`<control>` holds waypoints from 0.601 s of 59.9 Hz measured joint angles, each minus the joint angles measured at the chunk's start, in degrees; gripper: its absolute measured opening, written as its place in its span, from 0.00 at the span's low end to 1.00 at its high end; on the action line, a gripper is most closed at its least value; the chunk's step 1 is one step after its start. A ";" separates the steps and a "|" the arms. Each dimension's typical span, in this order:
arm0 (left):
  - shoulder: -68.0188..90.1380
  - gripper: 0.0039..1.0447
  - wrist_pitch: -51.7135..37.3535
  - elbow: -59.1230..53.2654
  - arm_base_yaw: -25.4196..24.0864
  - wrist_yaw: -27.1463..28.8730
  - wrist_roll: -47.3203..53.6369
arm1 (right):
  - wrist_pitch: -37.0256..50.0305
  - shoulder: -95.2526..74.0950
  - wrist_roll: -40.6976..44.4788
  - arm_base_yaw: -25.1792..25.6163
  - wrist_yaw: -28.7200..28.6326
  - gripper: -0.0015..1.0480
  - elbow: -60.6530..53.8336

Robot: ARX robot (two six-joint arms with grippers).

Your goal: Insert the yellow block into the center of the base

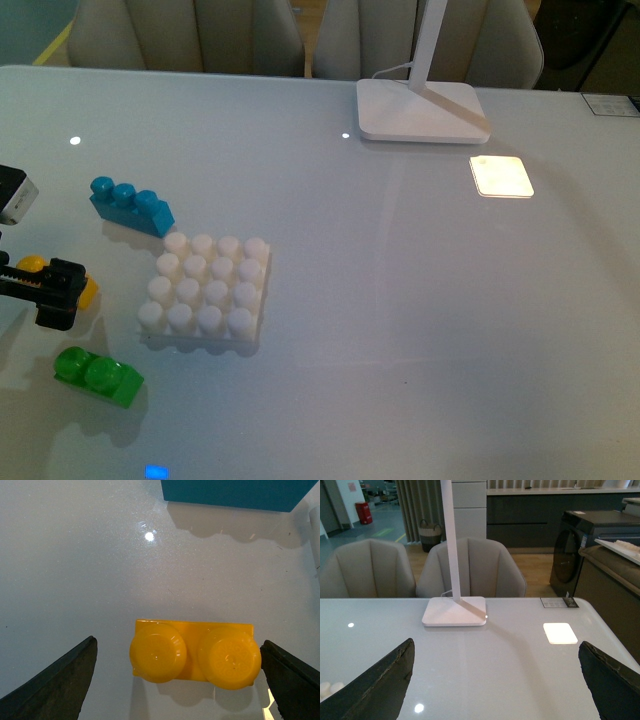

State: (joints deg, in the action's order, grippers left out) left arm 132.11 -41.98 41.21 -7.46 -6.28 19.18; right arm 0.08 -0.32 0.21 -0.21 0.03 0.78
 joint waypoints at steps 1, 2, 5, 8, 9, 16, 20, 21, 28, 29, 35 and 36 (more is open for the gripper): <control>0.11 0.93 0.00 0.09 0.00 0.00 0.07 | 0.00 0.00 0.00 0.00 0.00 0.92 0.00; 0.28 0.93 0.02 0.26 0.00 0.02 0.09 | 0.00 0.00 0.00 0.00 0.00 0.92 0.00; 0.57 0.93 0.20 0.57 -0.04 0.04 0.13 | 0.00 0.00 0.00 0.00 0.02 0.92 0.00; 0.83 0.93 0.42 0.92 -0.09 0.02 0.20 | 0.00 0.00 0.00 0.00 0.00 0.92 0.00; 1.03 0.93 0.46 1.09 -0.11 0.04 0.26 | 0.00 0.00 0.00 0.00 0.00 0.92 0.00; 1.40 0.93 0.96 1.88 -0.15 0.09 0.28 | 0.00 0.00 0.00 0.00 0.02 0.92 0.00; 1.44 0.93 1.16 2.32 -0.17 0.09 0.28 | 0.00 0.00 0.00 0.00 0.00 0.92 0.00; 1.46 0.93 1.18 2.38 -0.17 0.09 0.28 | 0.00 0.00 0.00 0.00 0.00 0.92 0.00; 1.73 0.93 1.53 2.91 -0.15 0.11 0.28 | 0.00 0.00 0.00 0.00 0.00 0.92 0.00; 1.81 0.93 1.57 2.95 -0.17 0.15 0.28 | 0.00 0.00 0.00 0.00 0.02 0.92 0.00; 2.19 0.91 1.64 2.97 -0.15 0.24 0.31 | 0.00 0.00 0.00 0.00 0.00 0.92 0.00; 2.25 0.88 1.64 2.97 -0.15 0.26 0.31 | 0.00 0.00 0.00 0.00 0.00 0.92 0.00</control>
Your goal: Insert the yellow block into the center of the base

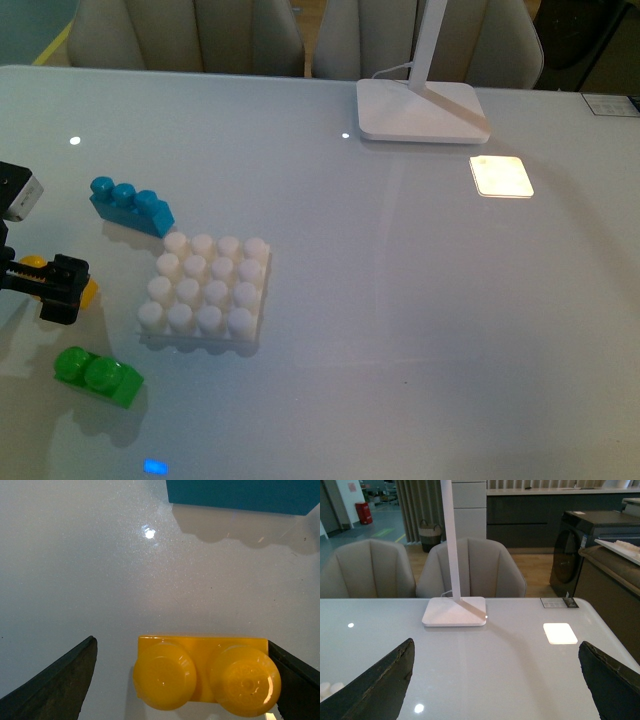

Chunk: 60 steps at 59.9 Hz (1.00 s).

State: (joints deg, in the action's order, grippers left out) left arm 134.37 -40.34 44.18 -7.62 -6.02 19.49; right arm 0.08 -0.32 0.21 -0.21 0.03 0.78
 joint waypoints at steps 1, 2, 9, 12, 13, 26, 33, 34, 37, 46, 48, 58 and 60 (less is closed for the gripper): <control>0.02 0.87 0.00 0.00 0.00 0.00 0.00 | 0.00 0.00 0.00 0.00 0.00 0.92 0.00; 0.02 0.85 0.00 0.00 -0.02 0.00 0.00 | 0.00 0.00 0.00 0.00 0.00 0.92 0.00; 0.48 0.63 -0.04 0.13 -0.02 0.20 -0.02 | 0.00 0.00 0.00 0.00 0.00 0.92 0.00; 0.48 0.61 -0.07 0.15 -0.02 0.35 0.02 | 0.00 0.00 0.00 0.00 0.00 0.92 0.00; 0.48 0.61 -0.07 0.15 -0.02 0.42 0.00 | 0.00 0.00 0.00 0.00 0.00 0.92 0.00; -0.02 0.60 -0.52 -0.72 0.55 1.53 -0.72 | 0.00 0.00 0.00 0.00 0.00 0.92 0.00; -1.66 0.60 -0.81 -3.32 1.42 1.99 -2.43 | 0.00 0.00 0.00 0.00 0.00 0.92 0.00; -1.88 0.60 -0.85 -3.61 1.57 2.21 -2.67 | 0.00 0.00 0.00 0.00 0.00 0.92 0.00; -2.82 0.60 -1.51 -4.79 2.36 3.04 -3.21 | 0.00 0.00 0.00 0.00 0.00 0.92 0.00; -6.82 0.60 -2.40 -7.78 5.64 4.83 -6.84 | 0.00 0.00 0.00 0.02 0.02 0.92 0.00; -7.72 0.60 -2.40 -8.28 6.56 5.22 -7.72 | 0.00 0.00 0.00 0.00 0.00 0.92 0.00; -11.96 0.60 -0.39 -9.75 12.50 8.13 -14.80 | 0.00 0.00 0.00 0.00 0.00 0.92 0.00; -12.57 0.60 0.28 -9.75 13.77 8.92 -15.96 | 0.00 0.00 0.00 0.00 0.00 0.92 0.00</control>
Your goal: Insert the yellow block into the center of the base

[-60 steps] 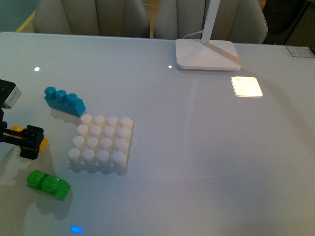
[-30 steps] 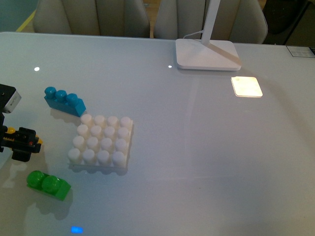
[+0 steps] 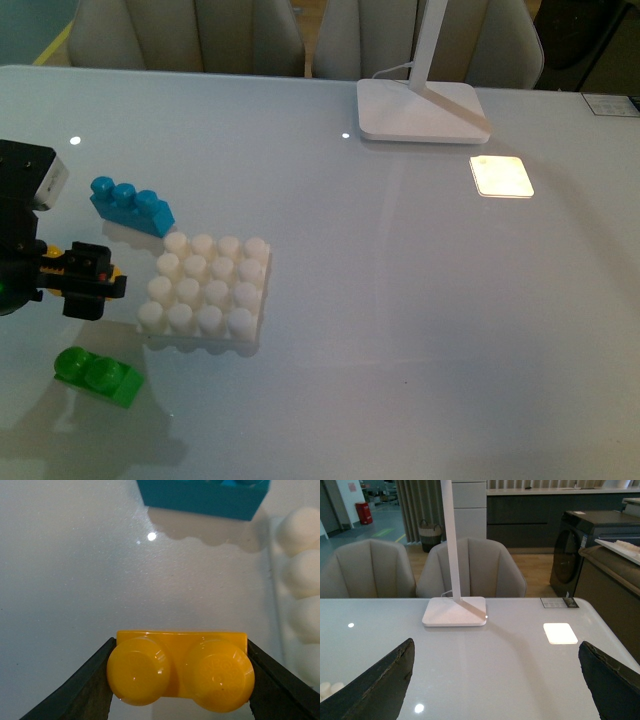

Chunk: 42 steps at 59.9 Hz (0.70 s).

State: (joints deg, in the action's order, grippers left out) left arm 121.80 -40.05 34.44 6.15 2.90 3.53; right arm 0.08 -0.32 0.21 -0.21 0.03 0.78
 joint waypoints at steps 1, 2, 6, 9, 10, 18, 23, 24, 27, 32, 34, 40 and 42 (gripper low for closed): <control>-0.35 0.60 0.26 -0.02 0.87 0.70 -1.03 | 0.00 0.00 0.00 0.00 0.00 0.92 0.00; -0.46 0.60 0.37 -0.02 1.31 0.98 -1.46 | 0.00 0.00 0.00 0.00 0.00 0.92 0.00; -1.22 0.60 1.44 0.00 3.93 2.67 -4.00 | 0.00 0.00 0.00 0.00 0.00 0.92 0.00; -1.66 0.60 2.34 0.00 6.12 4.13 -6.03 | 0.00 0.00 0.00 0.00 0.00 0.92 0.00; -1.73 0.60 2.47 0.00 6.56 4.44 -6.69 | 0.00 0.00 0.00 0.00 0.02 0.92 0.00; -1.95 0.60 4.72 0.61 11.39 7.96 -11.39 | 0.00 0.00 0.00 0.00 0.02 0.92 0.00; -1.92 0.60 5.64 1.31 13.77 9.84 -13.97 | 0.00 0.00 0.00 0.00 0.00 0.92 0.00; -1.90 0.60 5.86 1.55 14.40 10.45 -14.62 | 0.00 0.00 0.00 0.00 0.00 0.92 0.00; -1.66 0.60 6.47 2.47 16.48 11.78 -16.59 | 0.00 0.00 0.00 0.02 0.02 0.92 0.00; -0.72 0.60 7.23 3.78 18.97 12.57 -18.75 | 0.00 0.00 0.00 0.00 0.02 0.92 0.00; -0.39 0.60 7.39 4.15 19.58 12.74 -19.21 | 0.00 0.00 0.00 0.00 0.00 0.92 0.00; 0.87 0.60 7.50 5.16 20.94 13.29 -20.37 | 0.00 0.00 0.00 0.00 0.02 0.92 0.00; 1.29 0.60 7.50 5.46 21.31 13.49 -20.50 | 0.00 0.00 0.00 0.00 0.00 0.92 0.00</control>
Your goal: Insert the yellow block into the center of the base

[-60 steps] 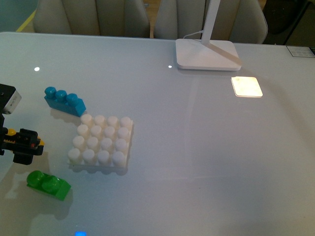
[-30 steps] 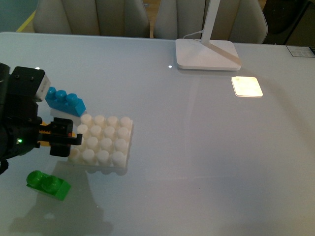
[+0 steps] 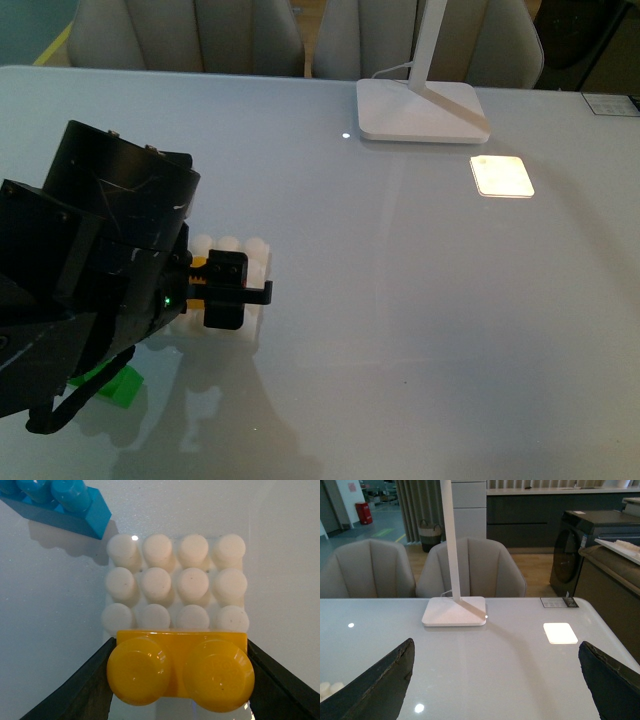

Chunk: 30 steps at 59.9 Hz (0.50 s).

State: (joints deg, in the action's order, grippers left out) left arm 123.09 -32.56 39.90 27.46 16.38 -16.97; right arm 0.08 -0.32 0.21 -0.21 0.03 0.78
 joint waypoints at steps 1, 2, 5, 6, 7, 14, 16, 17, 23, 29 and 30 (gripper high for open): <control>0.13 0.60 0.00 0.11 0.13 0.09 -0.11 | 0.00 0.00 0.00 0.00 0.00 0.92 0.00; 0.48 0.60 -0.04 0.28 0.33 0.17 -0.17 | 0.00 0.00 0.00 0.00 0.02 0.92 0.00; 1.05 0.60 -0.09 0.61 0.68 0.17 -0.31 | 0.00 0.00 0.00 0.00 0.02 0.92 0.00; 1.33 0.60 -0.09 0.74 0.83 0.17 -0.33 | 0.00 0.00 -0.02 0.00 0.00 0.92 0.00; 1.49 0.60 -0.09 0.83 0.90 0.17 -0.35 | 0.00 0.00 0.00 0.00 0.02 0.92 0.00; 3.28 0.60 -0.04 2.36 1.31 0.55 -0.31 | 0.00 0.00 0.00 0.00 0.00 0.92 0.00; 3.65 0.60 0.00 2.86 1.31 0.72 -0.28 | 0.00 0.00 0.00 0.00 0.00 0.92 0.00; 3.74 0.60 0.07 3.10 1.31 0.79 -0.26 | 0.00 0.00 0.00 0.00 0.00 0.92 0.00; 3.96 0.60 0.35 4.04 1.31 0.83 -0.09 | 0.00 0.00 0.00 0.00 0.00 0.92 0.00; 4.22 0.60 0.44 4.92 1.31 0.87 0.24 | 0.00 0.00 0.00 0.00 0.02 0.92 0.00; 4.26 0.60 0.44 5.01 1.31 0.87 0.33 | 0.00 0.00 0.00 0.00 0.00 0.92 0.00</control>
State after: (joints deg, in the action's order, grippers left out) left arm 127.35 -32.12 44.91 28.77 17.26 -16.64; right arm 0.08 -0.32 0.21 -0.21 0.03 0.78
